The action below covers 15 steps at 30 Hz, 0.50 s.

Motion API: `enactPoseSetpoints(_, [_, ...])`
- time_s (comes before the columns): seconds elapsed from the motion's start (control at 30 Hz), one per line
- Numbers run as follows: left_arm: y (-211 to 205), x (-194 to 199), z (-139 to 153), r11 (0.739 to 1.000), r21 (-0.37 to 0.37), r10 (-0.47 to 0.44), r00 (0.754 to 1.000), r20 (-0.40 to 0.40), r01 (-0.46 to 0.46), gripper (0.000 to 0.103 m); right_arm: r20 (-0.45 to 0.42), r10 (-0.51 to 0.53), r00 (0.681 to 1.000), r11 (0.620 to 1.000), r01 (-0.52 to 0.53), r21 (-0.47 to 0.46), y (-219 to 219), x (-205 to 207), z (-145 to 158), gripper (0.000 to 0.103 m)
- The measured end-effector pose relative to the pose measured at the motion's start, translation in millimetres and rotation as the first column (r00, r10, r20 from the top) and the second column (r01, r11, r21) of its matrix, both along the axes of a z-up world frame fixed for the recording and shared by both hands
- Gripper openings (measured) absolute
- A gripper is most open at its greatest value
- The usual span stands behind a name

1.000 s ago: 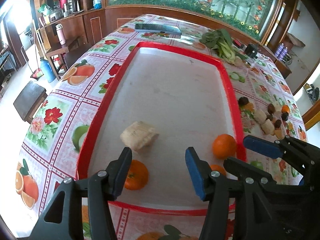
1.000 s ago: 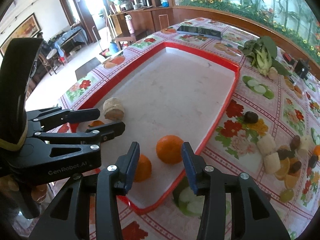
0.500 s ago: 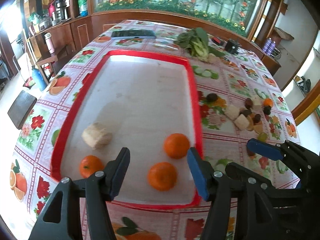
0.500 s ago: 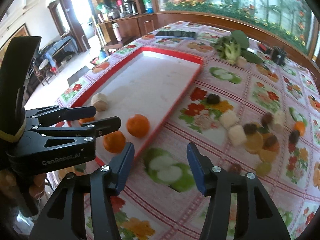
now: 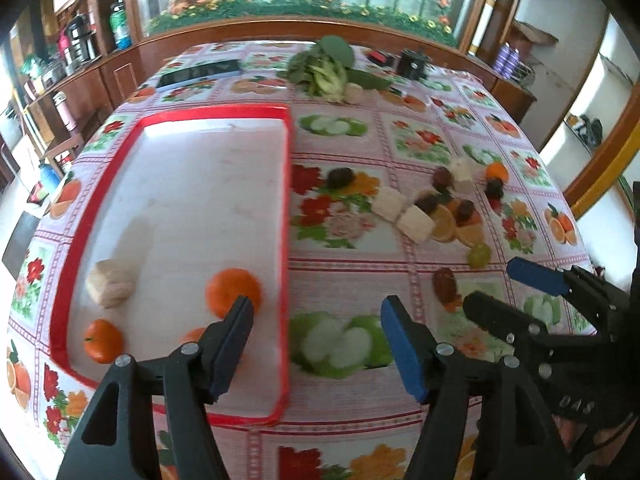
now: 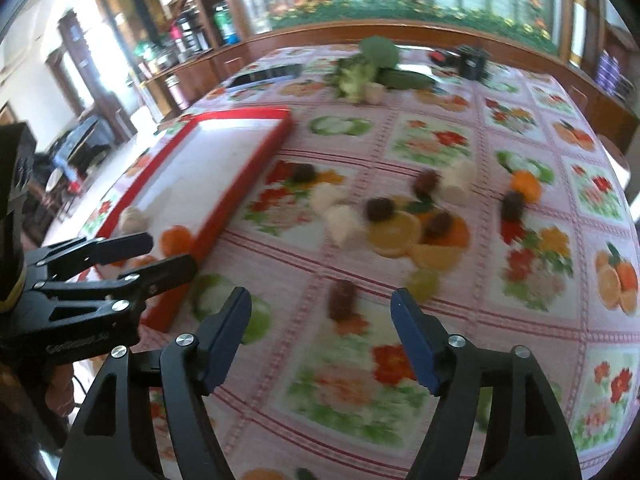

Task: Organize fruits
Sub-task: 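Withdraw both open grippers from the tray back toward the fruit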

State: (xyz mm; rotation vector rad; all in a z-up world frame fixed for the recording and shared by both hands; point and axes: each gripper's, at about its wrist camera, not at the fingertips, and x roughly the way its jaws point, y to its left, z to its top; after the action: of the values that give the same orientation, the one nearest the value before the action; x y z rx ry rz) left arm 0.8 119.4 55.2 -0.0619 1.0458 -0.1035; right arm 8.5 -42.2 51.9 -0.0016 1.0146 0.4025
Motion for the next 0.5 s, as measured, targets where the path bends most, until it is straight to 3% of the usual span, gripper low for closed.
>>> enactPoseSetpoints(0.5, [-75, 14, -22, 0.994, 0.031, -0.105, 0.992, -0.063, 0.107, 0.075, -0.035, -0.179, 0.983, 0.982, 0.176, -0.074, -82, 3, -24, 0.076])
